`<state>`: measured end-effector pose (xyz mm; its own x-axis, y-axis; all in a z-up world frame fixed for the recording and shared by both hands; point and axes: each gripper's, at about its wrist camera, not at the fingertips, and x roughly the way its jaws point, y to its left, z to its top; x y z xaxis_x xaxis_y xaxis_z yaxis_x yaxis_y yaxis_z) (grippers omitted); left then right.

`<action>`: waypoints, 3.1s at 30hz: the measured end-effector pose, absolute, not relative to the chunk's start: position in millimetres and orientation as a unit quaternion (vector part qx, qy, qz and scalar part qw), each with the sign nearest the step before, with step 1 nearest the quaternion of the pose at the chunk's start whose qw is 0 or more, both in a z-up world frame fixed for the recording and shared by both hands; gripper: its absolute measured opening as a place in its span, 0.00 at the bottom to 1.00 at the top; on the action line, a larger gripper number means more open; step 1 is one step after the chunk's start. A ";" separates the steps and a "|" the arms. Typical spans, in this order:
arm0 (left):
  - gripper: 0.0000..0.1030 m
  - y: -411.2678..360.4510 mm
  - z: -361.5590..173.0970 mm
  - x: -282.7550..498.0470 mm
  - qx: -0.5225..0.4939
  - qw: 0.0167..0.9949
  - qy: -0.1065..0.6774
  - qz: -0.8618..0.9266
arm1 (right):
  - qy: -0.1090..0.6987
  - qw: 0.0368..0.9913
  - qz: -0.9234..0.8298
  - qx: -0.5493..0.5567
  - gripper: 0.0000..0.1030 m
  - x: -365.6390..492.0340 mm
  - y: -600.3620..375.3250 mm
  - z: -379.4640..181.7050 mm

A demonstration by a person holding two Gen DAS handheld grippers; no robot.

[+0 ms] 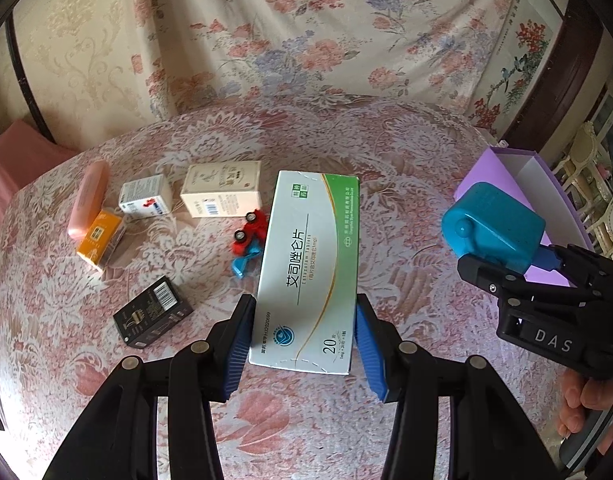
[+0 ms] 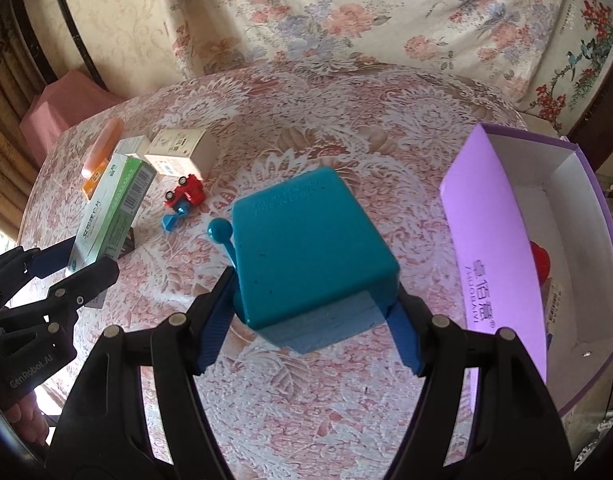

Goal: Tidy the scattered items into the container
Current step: 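Hold the white-green box and blue toy above the purple box's opening, then open the left tool to drop the white-green box while the right tool releases the blue toy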

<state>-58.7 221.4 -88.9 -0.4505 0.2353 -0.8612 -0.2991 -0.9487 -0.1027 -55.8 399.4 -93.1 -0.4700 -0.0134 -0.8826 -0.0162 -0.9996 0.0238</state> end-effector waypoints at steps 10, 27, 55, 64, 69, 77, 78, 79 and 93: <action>0.47 262.9 -80.2 -59.9 -0.490 0.188 0.045 0.850 | 0.035 0.033 0.860 -0.509 0.70 -46.5 440.7 -83.9; 0.47 375.8 -60.3 -58.5 -0.462 0.270 0.080 0.841 | 0.073 0.100 0.858 -0.499 0.70 -18.6 531.2 -73.2; 0.47 538.1 -65.5 -86.3 -0.440 0.344 0.144 0.817 | 0.114 0.150 0.835 -0.517 0.70 7.6 621.0 -95.3; 0.47 564.7 -83.2 -100.4 -0.454 0.345 0.159 0.806 | 0.127 0.145 0.818 -0.542 0.70 0.6 633.6 -117.9; 0.48 571.4 -90.4 -100.1 -0.459 0.347 0.168 0.800 | 0.129 0.141 0.814 -0.549 0.70 -0.2 635.3 -123.4; 0.48 577.2 -104.6 -105.5 -0.470 0.339 0.178 0.795 | 0.130 0.138 0.803 -0.565 0.70 -4.7 634.8 -136.8; 0.48 578.0 -106.2 -106.6 -0.473 0.339 0.178 0.793 | 0.131 0.138 0.801 -0.568 0.70 -5.5 635.1 -139.3; 0.48 578.9 -107.9 -107.7 -0.475 0.339 0.179 0.792 | 0.134 0.136 0.799 -0.570 0.70 -6.2 635.4 -141.5; 0.48 582.6 -119.2 -110.7 -0.484 0.331 0.192 0.787 | 0.144 0.129 0.796 -0.574 0.70 -4.5 638.0 -142.9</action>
